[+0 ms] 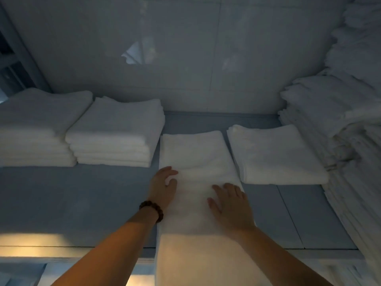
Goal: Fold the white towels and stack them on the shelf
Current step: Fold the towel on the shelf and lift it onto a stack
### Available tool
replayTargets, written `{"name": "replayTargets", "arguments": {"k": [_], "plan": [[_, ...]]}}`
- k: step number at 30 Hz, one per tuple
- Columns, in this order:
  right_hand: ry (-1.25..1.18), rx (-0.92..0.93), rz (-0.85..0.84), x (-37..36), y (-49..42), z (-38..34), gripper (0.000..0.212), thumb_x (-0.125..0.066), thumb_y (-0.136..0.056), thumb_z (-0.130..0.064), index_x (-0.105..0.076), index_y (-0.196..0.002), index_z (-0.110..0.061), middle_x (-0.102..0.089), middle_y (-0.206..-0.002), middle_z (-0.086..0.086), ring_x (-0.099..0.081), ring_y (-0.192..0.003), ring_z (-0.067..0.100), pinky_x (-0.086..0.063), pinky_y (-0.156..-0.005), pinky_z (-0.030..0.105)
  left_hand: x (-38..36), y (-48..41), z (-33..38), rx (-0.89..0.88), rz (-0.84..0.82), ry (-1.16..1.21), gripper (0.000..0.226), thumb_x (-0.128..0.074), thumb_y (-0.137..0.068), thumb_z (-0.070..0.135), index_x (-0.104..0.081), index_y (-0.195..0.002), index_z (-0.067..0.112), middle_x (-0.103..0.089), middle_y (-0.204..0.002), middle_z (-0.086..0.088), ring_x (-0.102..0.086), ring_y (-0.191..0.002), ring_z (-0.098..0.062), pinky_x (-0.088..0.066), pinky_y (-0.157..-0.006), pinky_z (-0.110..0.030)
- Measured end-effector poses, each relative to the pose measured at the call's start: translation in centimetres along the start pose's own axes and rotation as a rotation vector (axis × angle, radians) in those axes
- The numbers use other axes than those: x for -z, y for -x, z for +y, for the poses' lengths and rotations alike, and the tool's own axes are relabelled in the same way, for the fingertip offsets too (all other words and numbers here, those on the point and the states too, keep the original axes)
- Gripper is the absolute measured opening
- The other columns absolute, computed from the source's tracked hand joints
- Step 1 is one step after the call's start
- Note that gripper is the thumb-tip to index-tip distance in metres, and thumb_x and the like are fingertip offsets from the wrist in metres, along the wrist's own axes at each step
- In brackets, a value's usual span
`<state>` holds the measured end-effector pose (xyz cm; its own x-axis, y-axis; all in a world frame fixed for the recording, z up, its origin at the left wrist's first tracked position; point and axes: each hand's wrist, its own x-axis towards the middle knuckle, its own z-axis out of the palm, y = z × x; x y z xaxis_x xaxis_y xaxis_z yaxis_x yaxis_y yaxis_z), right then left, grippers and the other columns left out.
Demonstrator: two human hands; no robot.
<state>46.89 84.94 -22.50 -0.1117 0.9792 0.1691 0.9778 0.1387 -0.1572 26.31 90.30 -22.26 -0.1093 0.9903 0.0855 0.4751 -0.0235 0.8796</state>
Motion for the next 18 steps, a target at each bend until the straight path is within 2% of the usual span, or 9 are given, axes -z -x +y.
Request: {"name": "replayTargets", "arguments": {"k": [1, 2, 4, 6, 8, 10, 13, 16, 18], "plan": [[-0.01, 0.003, 0.088, 0.0, -1.5, 0.2, 0.051, -0.036, -0.088, -0.049, -0.062, -0.12, -0.019, -0.06, -0.118, 0.014, -0.057, -0.11, 0.036, -0.046, -0.093, 0.043, 0.0, -0.9, 0.3, 0.008, -0.014, 0.018, 0.027, -0.047, -0.091, -0.002, -0.064, -0.106, 0.014, -0.047, -0.136, -0.005, -0.039, -0.115, -0.007, -0.022, -0.086, 0.005], [-0.02, 0.0, 0.085, 0.1, -3.0, 0.4, 0.048, -0.038, -0.09, -0.046, -0.059, -0.123, -0.019, -0.058, -0.124, 0.016, -0.054, -0.116, 0.036, -0.043, -0.098, 0.044, -0.1, -1.9, 0.5, 0.022, -0.03, 0.027, 0.028, -0.046, -0.093, 0.0, -0.064, -0.108, 0.015, -0.045, -0.138, -0.004, -0.039, -0.117, -0.008, -0.022, -0.089, 0.001], [-0.014, -0.002, -0.01, -0.4, -6.0, 0.7, 0.049, -0.034, -0.095, -0.044, -0.041, -0.14, -0.024, -0.036, -0.148, 0.013, -0.029, -0.139, 0.03, -0.021, -0.113, 0.044, -0.4, -4.1, 0.5, 0.049, -0.034, 0.034, 0.029, -0.045, -0.094, 0.002, -0.064, -0.111, 0.015, -0.043, -0.141, -0.003, -0.04, -0.124, -0.013, -0.025, -0.101, -0.011], [0.015, 0.009, -0.078, -1.7, -8.3, 1.3, 0.054, -0.026, -0.096, -0.049, -0.022, -0.147, -0.032, -0.016, -0.158, 0.004, -0.006, -0.146, 0.022, -0.005, -0.117, 0.045, -0.7, -6.2, 0.4, 0.088, -0.035, 0.006, 0.028, -0.047, -0.093, 0.003, -0.065, -0.112, 0.013, -0.044, -0.14, -0.003, -0.042, -0.126, -0.018, -0.029, -0.107, -0.021], [0.042, 0.023, -0.14, -2.6, -9.6, 1.5, 0.058, -0.02, -0.094, -0.056, -0.01, -0.148, -0.037, -0.003, -0.16, 0.002, 0.005, -0.147, 0.022, 0.0, -0.117, 0.049, -1.0, -7.7, 0.0, 0.119, -0.007, -0.041, 0.03, -0.046, -0.091, -0.003, -0.065, -0.112, 0.008, -0.05, -0.136, -0.007, -0.047, -0.123, -0.021, -0.031, -0.103, -0.016], [0.026, 0.032, -0.22, -3.4, -9.8, 1.7, 0.064, -0.017, -0.091, -0.063, 0.001, -0.148, -0.039, 0.008, -0.159, 0.003, 0.013, -0.146, 0.024, 0.005, -0.117, 0.051, -1.1, -8.3, -0.2, 0.108, 0.138, -0.073, 0.037, -0.041, -0.087, -0.012, -0.066, -0.11, 0.003, -0.057, -0.129, -0.01, -0.051, -0.118, -0.022, -0.027, -0.091, -0.002], [0.038, 0.034, -0.246, -4.1, -9.1, 1.9, 0.072, -0.013, -0.087, -0.07, 0.011, -0.147, -0.038, 0.016, -0.158, 0.003, 0.018, -0.145, 0.024, 0.009, -0.117, 0.048, -1.2, -7.9, -0.5, 0.098, 0.311, -0.047, 0.041, -0.037, -0.084, -0.018, -0.067, -0.105, 0.001, -0.06, -0.125, -0.01, -0.052, -0.115, -0.021, -0.019, -0.086, 0.005], [0.049, 0.032, -0.268, -4.0, -8.6, 1.7, 0.075, -0.012, -0.085, -0.073, 0.01, -0.147, -0.037, 0.015, -0.158, 0.002, 0.017, -0.145, 0.023, 0.009, -0.118, 0.047, -1.9, -6.7, -1.0, 0.163, 0.257, -0.172, 0.039, -0.04, -0.084, -0.016, -0.065, -0.109, 0.001, -0.057, -0.128, -0.012, -0.05, -0.118, -0.025, -0.026, -0.09, -0.006], [0.042, 0.015, -0.284, -3.5, -9.0, 1.6, 0.073, -0.015, -0.086, -0.071, 0.0, -0.148, -0.038, 0.004, -0.16, 0.003, 0.006, -0.147, 0.023, 0.002, -0.119, 0.047, -2.2, -6.3, -0.8, 0.101, 0.237, -0.366, 0.037, -0.044, -0.084, -0.008, -0.064, -0.112, 0.006, -0.049, -0.135, -0.011, -0.041, -0.124, -0.027, -0.028, -0.101, -0.02]]}}
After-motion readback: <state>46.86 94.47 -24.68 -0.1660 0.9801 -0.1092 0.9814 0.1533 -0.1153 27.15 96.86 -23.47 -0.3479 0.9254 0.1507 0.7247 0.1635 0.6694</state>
